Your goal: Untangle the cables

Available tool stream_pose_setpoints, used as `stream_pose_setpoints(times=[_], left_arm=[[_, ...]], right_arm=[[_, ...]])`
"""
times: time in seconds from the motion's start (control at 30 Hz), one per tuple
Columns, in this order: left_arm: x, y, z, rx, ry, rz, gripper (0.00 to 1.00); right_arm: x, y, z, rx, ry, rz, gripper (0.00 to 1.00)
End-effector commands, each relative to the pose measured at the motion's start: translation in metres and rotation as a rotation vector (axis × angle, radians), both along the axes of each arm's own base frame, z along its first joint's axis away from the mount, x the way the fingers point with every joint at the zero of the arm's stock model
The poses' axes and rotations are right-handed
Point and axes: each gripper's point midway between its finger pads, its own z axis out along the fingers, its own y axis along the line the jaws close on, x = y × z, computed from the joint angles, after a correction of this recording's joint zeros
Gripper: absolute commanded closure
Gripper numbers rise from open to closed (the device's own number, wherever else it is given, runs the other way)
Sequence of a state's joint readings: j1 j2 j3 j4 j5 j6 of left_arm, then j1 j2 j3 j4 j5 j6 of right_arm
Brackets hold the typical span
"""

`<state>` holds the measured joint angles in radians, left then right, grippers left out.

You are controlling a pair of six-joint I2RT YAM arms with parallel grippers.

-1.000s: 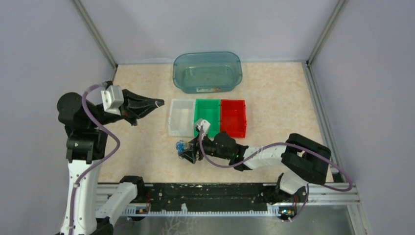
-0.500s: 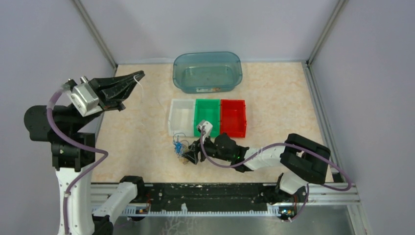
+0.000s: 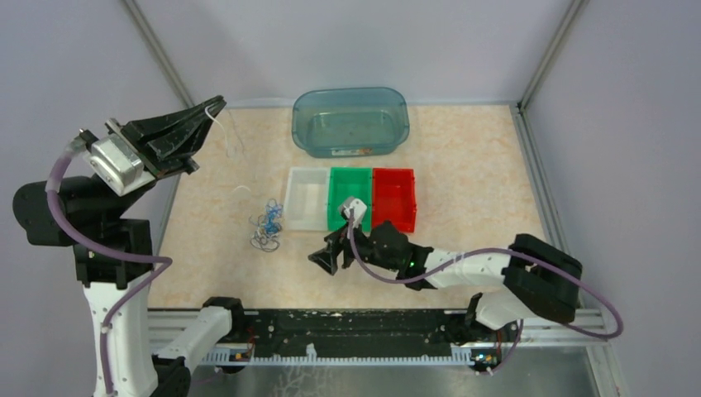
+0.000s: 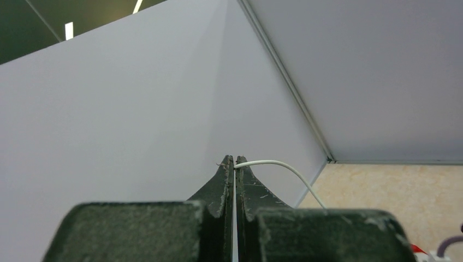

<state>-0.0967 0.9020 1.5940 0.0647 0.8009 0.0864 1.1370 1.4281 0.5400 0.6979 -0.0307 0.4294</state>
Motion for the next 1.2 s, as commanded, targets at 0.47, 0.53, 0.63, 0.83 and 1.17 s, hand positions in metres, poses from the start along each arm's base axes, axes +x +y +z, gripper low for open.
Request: stream_pose_setpoints(times=[0.47, 0.53, 0.63, 0.83, 1.17], left_arm=[[-0.006, -0.013, -0.025, 0.002, 0.126, -0.120, 1.00], [-0.008, -0.013, -0.023, 0.002, 0.119, -0.121, 1.00], [-0.013, -0.013, -0.015, 0.000, 0.099, -0.125, 1.00], [-0.016, -0.008, 0.008, -0.010, 0.005, -0.082, 1.00], [-0.015, -0.006, 0.025, 0.000, -0.053, -0.057, 1.00]], right_arm=[[-0.005, 0.091, 0.172, 0.290, -0.343, 0.206, 0.26], [0.001, 0.095, 0.159, 0.262, -0.327, 0.191, 0.32], [0.003, 0.098, 0.141, 0.236, -0.301, 0.187, 0.47], [-0.001, 0.083, 0.101, 0.216, -0.220, 0.159, 0.59], [0.003, 0.048, 0.067, 0.200, -0.156, 0.045, 0.43]])
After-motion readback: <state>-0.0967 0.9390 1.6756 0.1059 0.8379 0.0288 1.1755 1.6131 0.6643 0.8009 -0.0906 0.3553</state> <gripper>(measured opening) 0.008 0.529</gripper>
